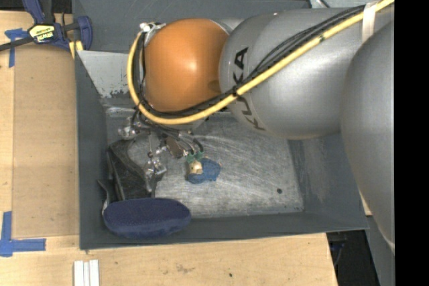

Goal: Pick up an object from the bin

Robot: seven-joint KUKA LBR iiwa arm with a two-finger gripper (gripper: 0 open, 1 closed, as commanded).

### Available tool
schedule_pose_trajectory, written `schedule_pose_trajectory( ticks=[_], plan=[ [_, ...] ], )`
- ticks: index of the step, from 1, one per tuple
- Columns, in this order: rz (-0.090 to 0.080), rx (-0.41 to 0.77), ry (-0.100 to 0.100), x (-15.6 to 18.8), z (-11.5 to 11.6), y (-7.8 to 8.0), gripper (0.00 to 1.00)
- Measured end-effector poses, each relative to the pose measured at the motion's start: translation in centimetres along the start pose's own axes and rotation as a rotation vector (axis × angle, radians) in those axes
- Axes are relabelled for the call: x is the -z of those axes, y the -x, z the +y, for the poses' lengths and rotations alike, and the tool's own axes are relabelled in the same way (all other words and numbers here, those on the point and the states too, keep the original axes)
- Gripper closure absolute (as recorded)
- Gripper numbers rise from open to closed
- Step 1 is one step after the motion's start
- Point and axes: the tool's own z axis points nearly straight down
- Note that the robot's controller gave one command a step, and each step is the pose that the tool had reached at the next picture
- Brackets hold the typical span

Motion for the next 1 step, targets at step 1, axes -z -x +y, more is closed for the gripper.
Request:
schedule_pose_trajectory(
  ticks=[1],
  plan=[
    [-0.001,-0.2,0.002,-8.16,-2.45,1.65,0.0]
  ],
)
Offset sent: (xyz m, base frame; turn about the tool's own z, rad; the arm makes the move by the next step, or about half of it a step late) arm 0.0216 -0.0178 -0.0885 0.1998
